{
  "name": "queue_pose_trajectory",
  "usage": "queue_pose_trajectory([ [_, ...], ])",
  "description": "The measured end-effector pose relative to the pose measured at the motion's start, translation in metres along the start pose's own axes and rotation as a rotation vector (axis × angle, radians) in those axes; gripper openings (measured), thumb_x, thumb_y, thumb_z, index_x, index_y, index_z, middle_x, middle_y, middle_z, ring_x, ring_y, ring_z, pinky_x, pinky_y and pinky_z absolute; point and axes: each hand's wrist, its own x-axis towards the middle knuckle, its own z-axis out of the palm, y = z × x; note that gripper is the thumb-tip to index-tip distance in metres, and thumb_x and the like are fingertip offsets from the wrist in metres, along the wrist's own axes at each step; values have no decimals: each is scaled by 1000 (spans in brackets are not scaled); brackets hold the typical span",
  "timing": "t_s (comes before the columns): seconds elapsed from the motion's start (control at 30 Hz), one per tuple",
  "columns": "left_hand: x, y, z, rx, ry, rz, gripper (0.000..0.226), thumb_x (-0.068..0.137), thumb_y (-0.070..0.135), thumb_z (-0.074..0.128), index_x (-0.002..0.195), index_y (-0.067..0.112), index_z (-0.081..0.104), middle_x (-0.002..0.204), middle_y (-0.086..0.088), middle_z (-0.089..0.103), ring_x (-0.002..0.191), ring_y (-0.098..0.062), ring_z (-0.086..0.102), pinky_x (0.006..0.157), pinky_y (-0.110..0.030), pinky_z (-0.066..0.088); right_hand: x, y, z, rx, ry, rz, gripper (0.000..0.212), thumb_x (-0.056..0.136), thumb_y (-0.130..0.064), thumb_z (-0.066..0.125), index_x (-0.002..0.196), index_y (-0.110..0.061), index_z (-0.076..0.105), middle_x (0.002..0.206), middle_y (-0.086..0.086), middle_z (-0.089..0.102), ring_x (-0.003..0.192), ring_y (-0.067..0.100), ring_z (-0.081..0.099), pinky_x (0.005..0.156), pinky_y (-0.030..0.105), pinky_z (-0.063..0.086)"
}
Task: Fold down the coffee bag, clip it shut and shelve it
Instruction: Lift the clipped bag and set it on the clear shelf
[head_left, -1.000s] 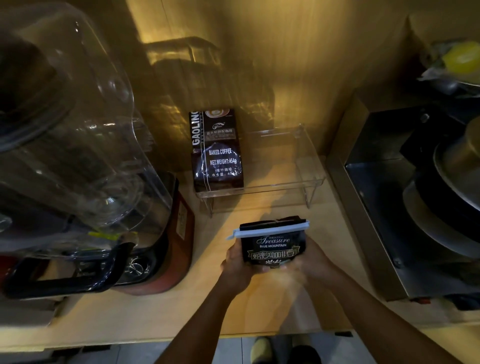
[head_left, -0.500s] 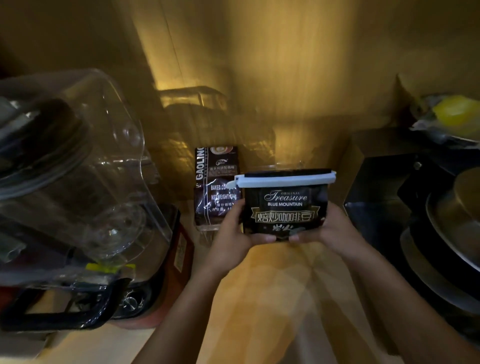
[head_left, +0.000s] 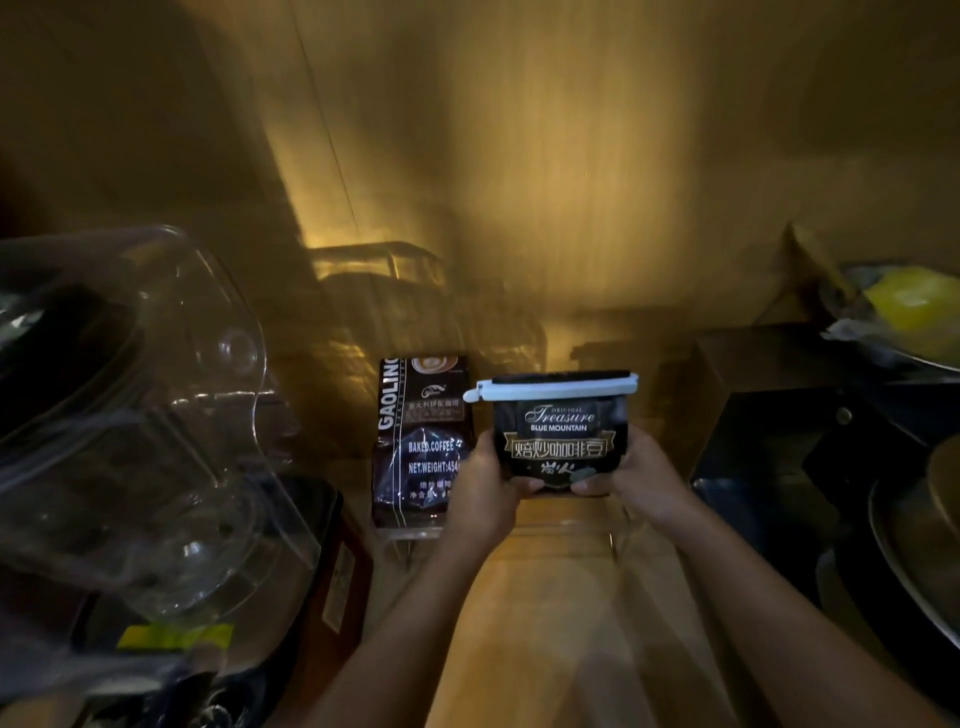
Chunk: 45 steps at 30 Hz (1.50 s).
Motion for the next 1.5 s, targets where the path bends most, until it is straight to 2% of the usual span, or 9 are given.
queue_pose_trajectory([
  [0.17, 6, -6, 14, -32, 27, -38, 55, 72, -4, 70, 115, 8, 37, 117, -13, 59, 109, -24, 54, 85, -25, 39, 22, 19, 2, 16, -8, 49, 63, 57, 14, 74, 112, -8, 52, 95, -2, 65, 97, 19, 61, 75, 25, 47],
  [0.37, 24, 2, 22, -178, 88, -5, 47, 88, 2, 52, 124, 8, 21, 131, -18, 38, 121, -25, 40, 102, -38, 35, 55, 25, 2, -2, 58, 6, 64, 55, 9, 78, 103, -25, 51, 97, -2, 64, 92, 19, 61, 74, 27, 49],
  [0.53, 47, 5, 25, -205, 114, -69, 52, 90, 5, 51, 130, 3, 16, 137, -21, 33, 127, -29, 34, 107, -41, 33, 75, 26, 5, -7, 84, 1, 70, 55, 10, 78, 113, -15, 49, 109, 9, 62, 98, 24, 60, 85, 36, 49],
  [0.63, 58, 8, 28, -202, 150, -98, 54, 90, 6, 52, 131, 1, 16, 137, -22, 32, 127, -30, 33, 103, -33, 32, 87, 24, 4, -16, 98, -7, 65, 55, 9, 78, 106, -19, 51, 107, 8, 63, 93, 18, 59, 73, 26, 48],
  [0.77, 69, 10, 32, -234, 211, -136, 48, 90, 7, 52, 128, 4, 23, 131, -20, 37, 119, -27, 39, 92, -25, 32, 96, 24, 6, -14, 147, -41, 61, 59, 8, 76, 108, -21, 53, 109, 7, 63, 99, 23, 58, 84, 39, 49],
  [0.9, 78, 10, 33, -276, 221, -155, 38, 90, 3, 46, 123, 6, 27, 127, -18, 40, 116, -26, 42, 92, -29, 35, 100, 25, 12, 24, 222, -62, 53, 61, 9, 72, 100, -23, 55, 96, -2, 64, 89, 15, 58, 67, 22, 47],
  [1.03, 84, 11, 31, -273, 209, -136, 36, 89, -3, 43, 120, 8, 28, 127, -19, 43, 118, -28, 42, 102, -41, 37, 99, 27, 17, 11, 302, -82, 49, 64, 3, 74, 102, -21, 55, 99, -1, 63, 89, 11, 58, 76, 29, 49],
  [1.23, 86, 14, 32, -245, 221, -130, 36, 89, -5, 41, 122, 3, 27, 127, -21, 41, 117, -29, 42, 95, -31, 35, 95, 25, 21, -94, 336, -90, 49, 68, -1, 72, 111, -18, 53, 107, 1, 65, 95, 13, 57, 78, 28, 42],
  [1.5, 75, 36, 26, -191, 241, -229, 69, 83, 5, 59, 136, 1, 15, 138, -24, 32, 127, -37, 34, 106, -40, 30, 86, 16, 15, -393, 327, -23, 35, 76, -4, 61, 109, -11, 52, 113, 16, 63, 102, 32, 58, 84, 40, 49],
])
